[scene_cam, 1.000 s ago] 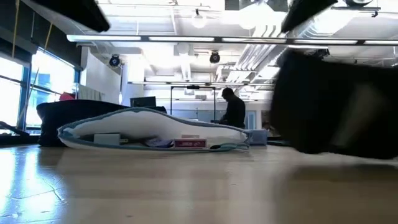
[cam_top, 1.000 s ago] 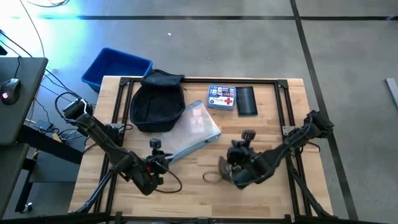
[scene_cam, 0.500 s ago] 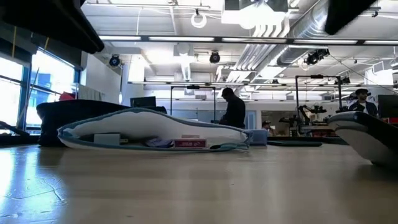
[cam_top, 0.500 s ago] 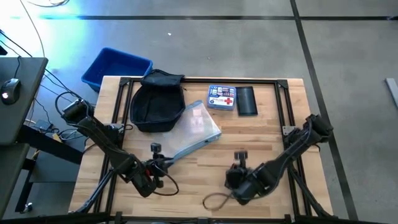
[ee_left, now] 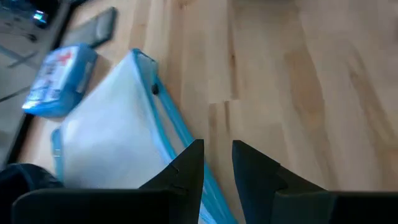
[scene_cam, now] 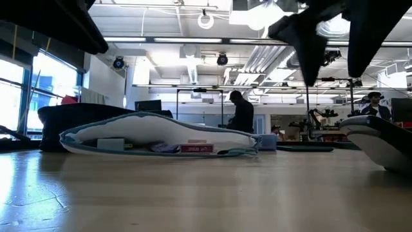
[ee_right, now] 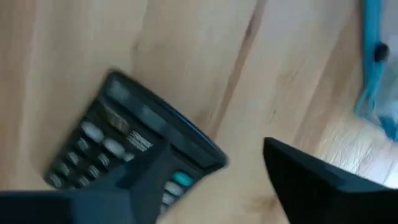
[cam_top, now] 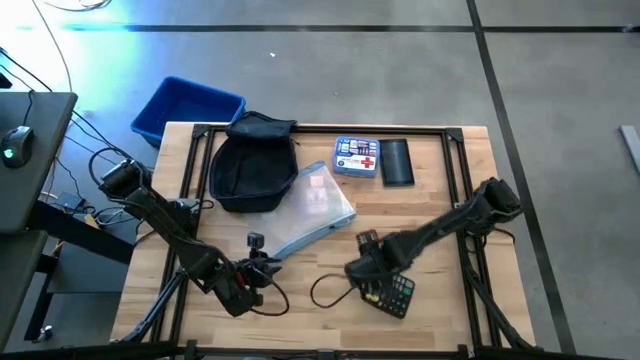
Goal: Unpack backpack
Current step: Remove the black calculator from the blue zipper bag
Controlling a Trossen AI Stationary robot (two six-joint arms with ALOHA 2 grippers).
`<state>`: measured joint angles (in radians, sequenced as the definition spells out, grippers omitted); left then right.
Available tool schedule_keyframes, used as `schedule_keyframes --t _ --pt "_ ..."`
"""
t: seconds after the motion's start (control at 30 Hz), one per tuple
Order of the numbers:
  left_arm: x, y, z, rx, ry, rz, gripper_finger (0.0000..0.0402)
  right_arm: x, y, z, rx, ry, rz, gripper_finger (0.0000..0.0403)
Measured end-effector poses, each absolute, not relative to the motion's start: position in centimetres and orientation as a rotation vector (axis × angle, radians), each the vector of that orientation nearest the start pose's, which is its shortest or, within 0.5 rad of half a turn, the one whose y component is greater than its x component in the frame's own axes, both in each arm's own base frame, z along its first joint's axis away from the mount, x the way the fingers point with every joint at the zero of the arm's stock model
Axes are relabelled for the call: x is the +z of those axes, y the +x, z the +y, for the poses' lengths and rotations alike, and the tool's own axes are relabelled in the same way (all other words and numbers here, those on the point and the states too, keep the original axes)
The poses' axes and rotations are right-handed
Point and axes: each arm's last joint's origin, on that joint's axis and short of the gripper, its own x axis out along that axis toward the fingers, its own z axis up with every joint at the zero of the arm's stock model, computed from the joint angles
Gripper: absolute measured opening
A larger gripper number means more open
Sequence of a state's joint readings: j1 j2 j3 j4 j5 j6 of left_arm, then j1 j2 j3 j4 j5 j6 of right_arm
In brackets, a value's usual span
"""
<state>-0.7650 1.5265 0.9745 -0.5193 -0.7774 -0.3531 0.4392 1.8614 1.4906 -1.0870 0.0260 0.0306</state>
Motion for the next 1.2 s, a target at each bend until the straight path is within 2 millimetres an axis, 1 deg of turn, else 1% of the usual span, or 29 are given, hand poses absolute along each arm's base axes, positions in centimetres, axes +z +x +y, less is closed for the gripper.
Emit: schedule_keyframes --t 0.07,0.17,0.27,0.4,0.53,0.6,0.63,0.77,0.83,0.93,1.0,1.1,1.2 --pt "21.2 22.4 -18.7 0.127 0.402 0.751 0.0065 22.1 32.9 14.6 0.428 -0.367 1.431 0.0274" --pt "21.2 22.3 -18.8 0.113 0.398 0.76 0.0065 20.6 33.8 14.2 0.542 -0.363 1.455 0.0276" --pt "21.1 22.3 -18.8 0.107 0.404 0.765 0.0065 18.9 34.3 14.1 0.622 -0.335 1.506 0.0265" --pt "21.1 22.3 -18.8 0.102 0.414 0.765 0.0065 16.8 34.8 14.4 0.678 -0.359 1.537 0.0246" --pt "21.1 22.3 -18.8 0.102 0.414 0.767 0.0065 14.9 34.9 14.7 0.736 -0.322 1.592 0.0226" --pt "21.1 22.4 -18.8 0.102 0.413 0.766 0.0065 14.2 34.9 14.7 0.727 -0.308 1.622 0.021" --pt "21.1 22.4 -18.8 0.102 0.414 0.767 0.0065 14.2 34.9 14.7 0.72 -0.301 1.625 0.0198" --pt "21.1 22.4 -18.8 0.103 0.413 0.766 0.0065 14.0 34.9 14.7 0.706 -0.292 1.638 0.0134" --pt "21.1 22.4 -18.8 0.105 0.414 0.764 0.0065 14.1 34.9 14.6 0.636 -0.3 1.657 0.0102" --pt "21.1 22.4 -18.7 0.108 0.413 0.765 0.0065 14.1 35.1 13.9 0.492 -0.26 1.692 0.0062" --pt "21.1 22.4 -18.7 0.108 0.413 0.764 0.0065 14.3 35.2 13.7 0.445 -0.238 1.684 0.0038" --pt "21.1 22.4 -18.7 0.109 0.413 0.765 0.0065 14.8 35.6 13.6 0.37 -0.278 1.62 0.0009" --pt "21.1 22.4 -18.7 0.109 0.412 0.765 0.0065 15.2 36.1 13.8 0.27 -0.348 1.529 0.0004"
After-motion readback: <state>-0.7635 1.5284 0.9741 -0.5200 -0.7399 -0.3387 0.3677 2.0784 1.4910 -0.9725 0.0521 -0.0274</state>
